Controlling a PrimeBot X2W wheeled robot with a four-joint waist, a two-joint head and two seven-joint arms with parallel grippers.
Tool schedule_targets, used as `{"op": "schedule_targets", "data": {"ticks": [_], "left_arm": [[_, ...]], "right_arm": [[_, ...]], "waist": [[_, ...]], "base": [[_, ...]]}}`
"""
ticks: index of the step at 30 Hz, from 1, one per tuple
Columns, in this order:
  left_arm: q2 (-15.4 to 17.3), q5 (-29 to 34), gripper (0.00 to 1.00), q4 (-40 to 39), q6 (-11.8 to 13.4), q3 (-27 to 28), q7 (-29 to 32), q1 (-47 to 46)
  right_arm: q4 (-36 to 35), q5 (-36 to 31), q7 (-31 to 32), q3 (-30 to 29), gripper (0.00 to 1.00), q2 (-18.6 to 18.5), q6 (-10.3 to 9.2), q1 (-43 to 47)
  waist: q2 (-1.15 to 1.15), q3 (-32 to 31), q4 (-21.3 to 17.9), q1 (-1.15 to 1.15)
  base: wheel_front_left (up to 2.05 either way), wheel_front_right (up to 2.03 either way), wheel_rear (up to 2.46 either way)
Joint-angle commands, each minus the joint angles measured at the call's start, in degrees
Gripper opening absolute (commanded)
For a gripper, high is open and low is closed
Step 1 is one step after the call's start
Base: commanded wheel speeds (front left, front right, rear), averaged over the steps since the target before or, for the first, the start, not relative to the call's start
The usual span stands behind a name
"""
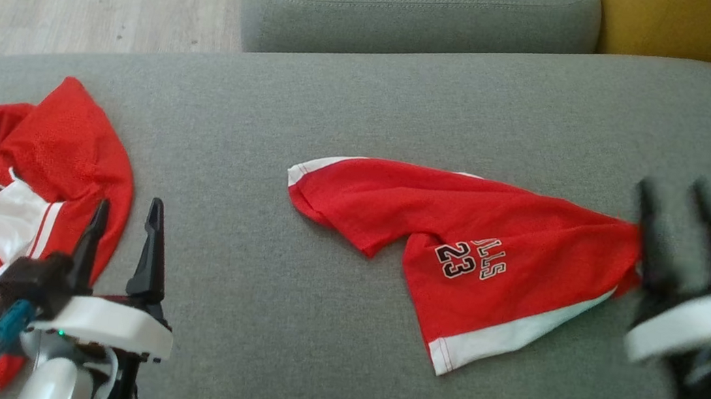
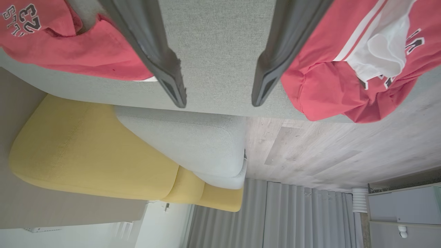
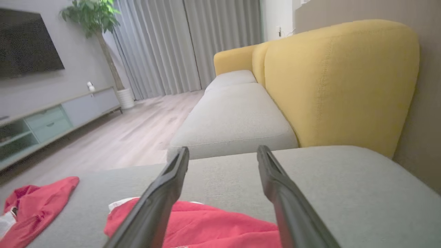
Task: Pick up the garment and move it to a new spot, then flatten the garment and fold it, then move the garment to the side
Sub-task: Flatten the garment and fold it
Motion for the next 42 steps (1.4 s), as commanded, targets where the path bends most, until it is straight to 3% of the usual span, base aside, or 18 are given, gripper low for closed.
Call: {"op": "schedule_targets", "data": {"ticks": [1, 6, 13, 16, 19, 22, 27, 31, 42], "left_arm": [[0.5, -0.3, 1.0, -2.3, 0.3, 1.6, -0.5, -1.2], [0.5, -0.5, 1.0, -2.7, 0.2, 1.1, -0.5, -0.6], [0.5, -0.6, 1.0, -1.3, -0.3, -0.2, -0.3, -0.8], [0.5, -4.1, 1.0, 0.3, -2.4, -5.2, 4.9, -1.5], [0.5, -8.5, 1.0, 0.9, -4.1, -13.0, 14.4, -2.7], [0.5, -15.0, 1.0, 0.1, -4.8, -21.0, 23.5, -4.8], [0.5, -23.0, 1.0, -0.7, -4.9, -29.0, 32.3, -8.9], [0.5, -29.1, 1.0, 0.9, -2.8, -34.4, 36.9, -13.6], [0.5, -40.5, 1.0, 13.8, 3.2, -45.0, 36.0, -22.4]], "right_arm": [[-0.6, -0.9, -3.8, 2.6, 1.0, 0.4, -0.04, 0.0], [6.1, -1.8, -13.7, 6.1, 1.0, 2.8, -0.04, 2.1], [11.5, -1.0, -17.0, 7.7, 1.0, 0.7, -0.04, -1.0], [12.3, -0.8, -17.6, 6.6, 1.0, -0.2, -0.04, -2.0], [12.3, -1.0, -17.8, 4.9, 1.0, -1.1, -0.04, -2.7], [11.6, -1.2, -17.9, 3.0, 1.0, -2.2, -0.04, -3.7], [10.0, -1.9, -17.4, 1.1, 1.0, -3.0, -0.04, -5.0], [8.0, -2.3, -16.8, 1.0, 1.0, -3.3, -0.04, -6.1], [6.3, -2.5, -17.2, 1.7, 1.0, -1.9, -0.04, -7.8]], "waist": [[0.0, 0.0, 0.1, 0.0], [0.0, -0.2, 0.6, 0.0], [0.0, -0.1, 0.8, 0.0], [0.0, -0.1, 0.9, 0.0], [0.0, 0.6, 0.6, 0.0], [0.0, 2.0, 0.0, 0.0], [0.0, 4.2, -1.7, 0.0], [0.0, 6.6, -3.9, 0.0], [0.0, 9.9, -9.9, 0.0]], "base": [[0.0, 0.0, 0.0], [0.0, 0.0, 0.0], [0.0, 0.0, 0.0], [0.0, 0.0, 0.0], [0.0, 0.0, 0.0], [0.0, 0.0, 0.0], [0.0, 0.0, 0.0], [0.0, 0.0, 0.0], [0.0, 0.0, 0.0]]}}
